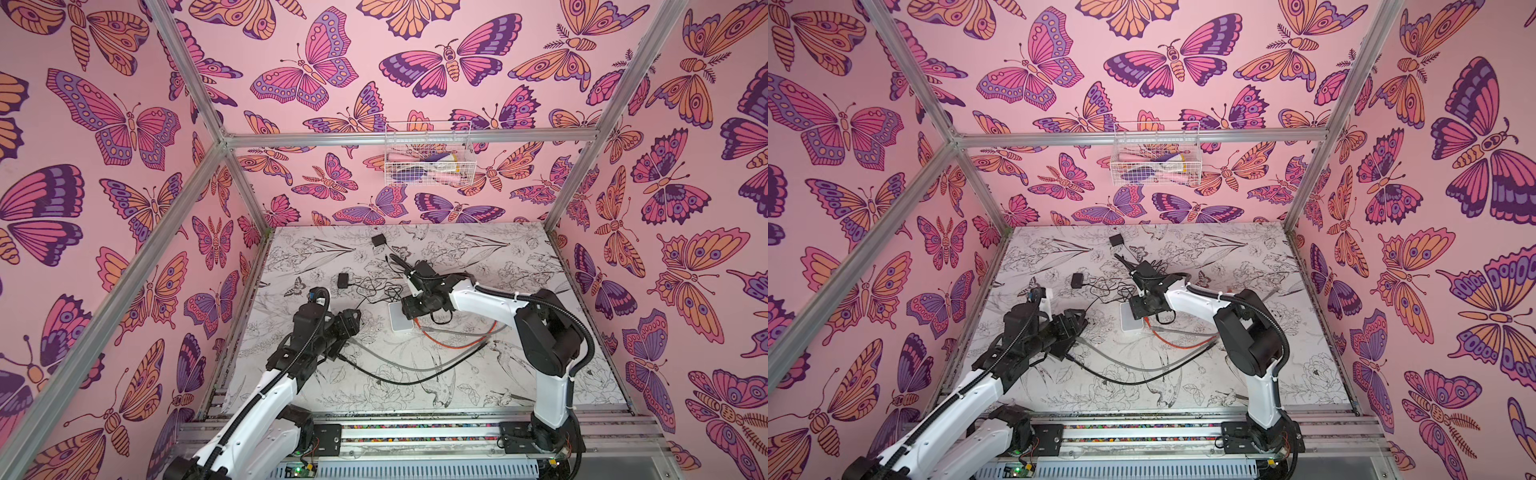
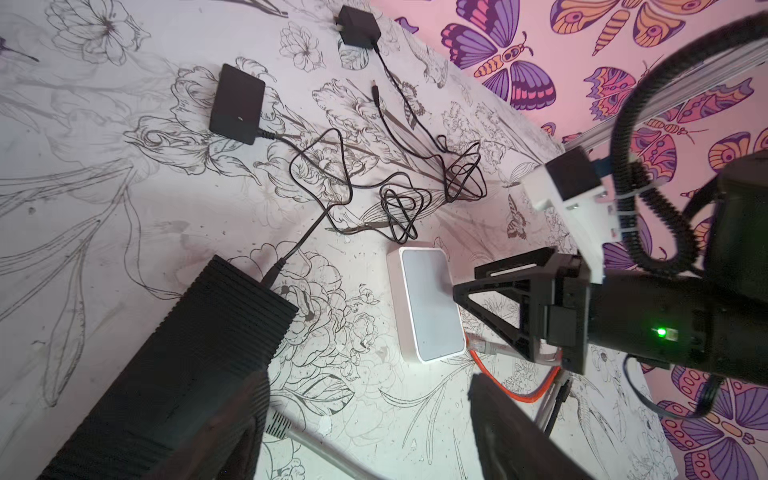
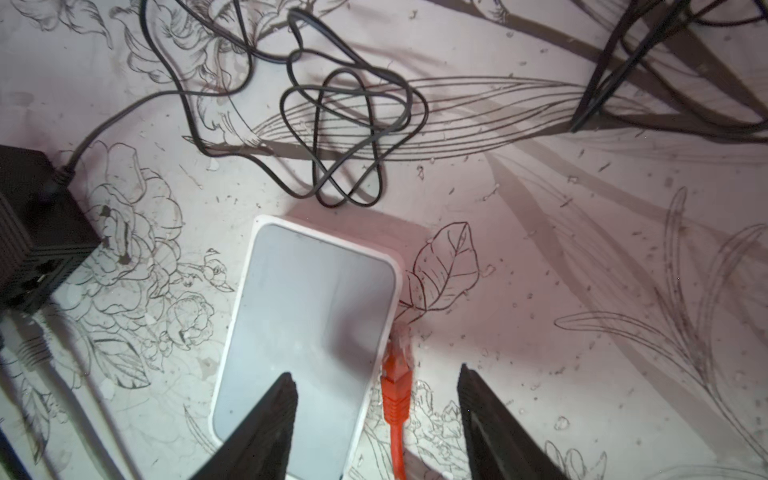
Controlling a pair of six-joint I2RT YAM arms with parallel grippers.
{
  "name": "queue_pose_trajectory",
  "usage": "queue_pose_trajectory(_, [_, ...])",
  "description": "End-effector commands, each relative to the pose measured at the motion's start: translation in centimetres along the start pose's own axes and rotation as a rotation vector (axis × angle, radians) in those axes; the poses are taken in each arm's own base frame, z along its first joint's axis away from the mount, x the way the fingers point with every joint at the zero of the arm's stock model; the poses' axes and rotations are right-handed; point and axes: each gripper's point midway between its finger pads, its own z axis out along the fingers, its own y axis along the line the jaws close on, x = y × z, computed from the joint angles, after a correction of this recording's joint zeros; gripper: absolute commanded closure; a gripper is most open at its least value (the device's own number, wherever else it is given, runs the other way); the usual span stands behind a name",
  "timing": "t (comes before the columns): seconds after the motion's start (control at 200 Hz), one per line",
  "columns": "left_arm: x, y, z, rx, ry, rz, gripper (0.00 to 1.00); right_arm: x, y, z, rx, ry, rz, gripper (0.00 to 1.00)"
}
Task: Insert the plug into the switch port
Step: 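Move the right gripper past the white router toward the thin black cable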
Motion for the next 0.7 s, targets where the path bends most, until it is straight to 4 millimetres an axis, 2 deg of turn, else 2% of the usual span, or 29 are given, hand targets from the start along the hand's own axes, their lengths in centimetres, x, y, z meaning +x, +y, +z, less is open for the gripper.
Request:
queue_pose_trajectory(0.0, [0.8,0.5,-0.4,-0.007,0.025,-0.007,0.22,-3.4,-0.5,-0.8,0.070,-0.070,0.023,0.39])
queue_pose_trajectory(0.185, [1.2,0.1,-0.9,0.019,0.026,-0.010,0.23,-9.4,-0.6,0.2,0.016,-0.144,0.040,0.52])
queue_pose_trajectory(0.275, [1.3,0.0,-1.3,0.033,0.018,-0.009,0.23,-12.3,-1.2,1.4,-0.001,-0.167,0.047,0.52])
queue_pose_trajectory(0.366, [1.3,-0.2,-1.7,0.044,0.009,-0.004,0.23,-14.2,-1.6,2.9,0.018,-0.155,0.013,0.52])
queue_pose_trajectory(0.466, [1.4,-0.1,-2.1,0.045,0.003,0.003,0.22,-15.5,-1.6,4.6,0.000,-0.136,-0.018,0.52])
queue_pose_trajectory(0.696, [1.4,0.1,-2.3,0.038,-0.009,0.011,0.22,-16.2,-2.1,7.4,-0.029,-0.129,-0.043,0.55])
